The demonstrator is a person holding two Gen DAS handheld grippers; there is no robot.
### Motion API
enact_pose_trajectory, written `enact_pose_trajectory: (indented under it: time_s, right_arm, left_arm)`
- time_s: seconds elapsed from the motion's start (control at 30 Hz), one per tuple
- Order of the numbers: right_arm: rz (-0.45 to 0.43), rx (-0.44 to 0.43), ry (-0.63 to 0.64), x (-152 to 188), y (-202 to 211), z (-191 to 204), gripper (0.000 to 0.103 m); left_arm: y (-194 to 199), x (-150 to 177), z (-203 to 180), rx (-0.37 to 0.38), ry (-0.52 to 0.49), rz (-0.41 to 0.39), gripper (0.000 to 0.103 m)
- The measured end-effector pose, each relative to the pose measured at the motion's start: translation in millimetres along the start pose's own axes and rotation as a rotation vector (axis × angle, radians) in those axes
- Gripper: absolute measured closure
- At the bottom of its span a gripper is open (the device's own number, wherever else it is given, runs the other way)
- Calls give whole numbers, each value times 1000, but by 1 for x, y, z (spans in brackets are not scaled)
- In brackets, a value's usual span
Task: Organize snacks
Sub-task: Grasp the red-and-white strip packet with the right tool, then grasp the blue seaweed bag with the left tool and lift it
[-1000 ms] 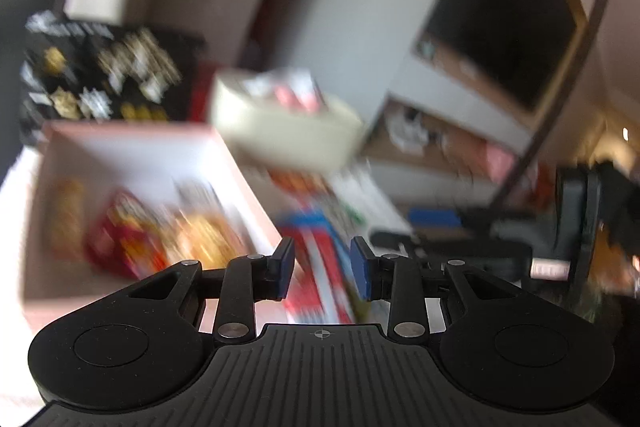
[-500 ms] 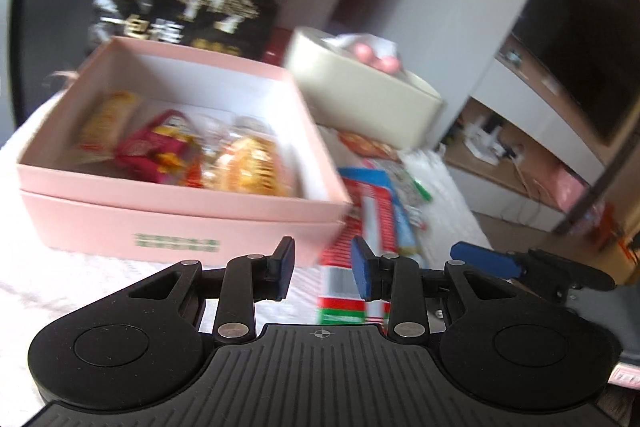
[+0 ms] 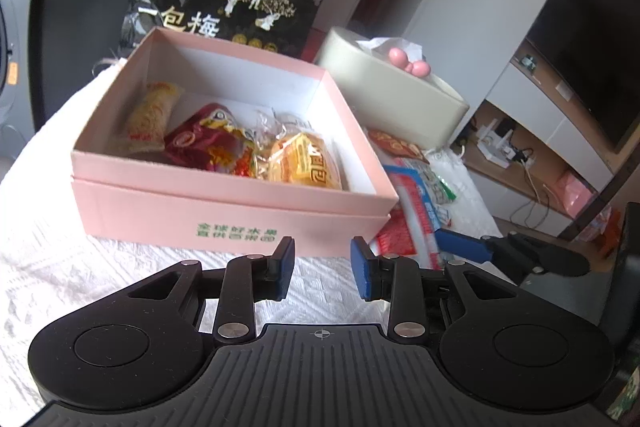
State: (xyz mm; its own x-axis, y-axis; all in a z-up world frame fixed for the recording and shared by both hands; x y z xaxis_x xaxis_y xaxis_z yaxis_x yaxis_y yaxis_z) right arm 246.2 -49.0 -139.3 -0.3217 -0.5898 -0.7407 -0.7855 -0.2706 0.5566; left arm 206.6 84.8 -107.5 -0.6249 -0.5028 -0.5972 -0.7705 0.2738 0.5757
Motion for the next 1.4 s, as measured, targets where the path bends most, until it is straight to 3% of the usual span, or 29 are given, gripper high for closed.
enact_pose_trajectory:
  time_s: [0.17,0.47,0.73,0.9,0.97,1.03,1.07,1.4]
  right_arm:
    - [4,-16,-26,12,10,-26,49]
    - [53,130,-202,53,18,-97,50]
    - [37,51,-299,77,23,-112,43]
    - [-61,22,-330,71,36,-112,43]
    - [-76,-30,-317,67,34,-109,47]
    - [-62,-70,-311,66,29,-104,64]
    - [-48,-82,-309,66,25,-102,66]
    - [-51,-71,-325,70,26,-101,67]
  left_arm:
    - [-6,8,-6,11,-20,36,68]
    - [-27,26,-41,50,-108,109,68]
    - [-50,29,-51,30,-87,130,68]
    - [-64,29,-47,48,-42,159,68]
    - [-69,29,-44,60,-17,161,69]
    - [-70,28,-41,69,2,155,69]
    - [-70,28,-40,74,10,155,69]
    - [-68,23,-31,83,64,142,69]
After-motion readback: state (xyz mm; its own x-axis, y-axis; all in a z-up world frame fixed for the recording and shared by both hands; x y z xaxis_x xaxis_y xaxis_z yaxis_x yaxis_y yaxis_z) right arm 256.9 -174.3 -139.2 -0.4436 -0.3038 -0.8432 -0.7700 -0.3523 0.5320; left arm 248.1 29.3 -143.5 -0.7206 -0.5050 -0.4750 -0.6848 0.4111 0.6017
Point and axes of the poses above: each gripper's, at about its wrist camera, not at the fingertips, and y roughly against the way its jaws point, z to its left, x to its underside, the point moved 4 cm from there along -y, roughly the way its jaws point, and after that the axes turned 13 degrees about y, right-handed, at the moved point
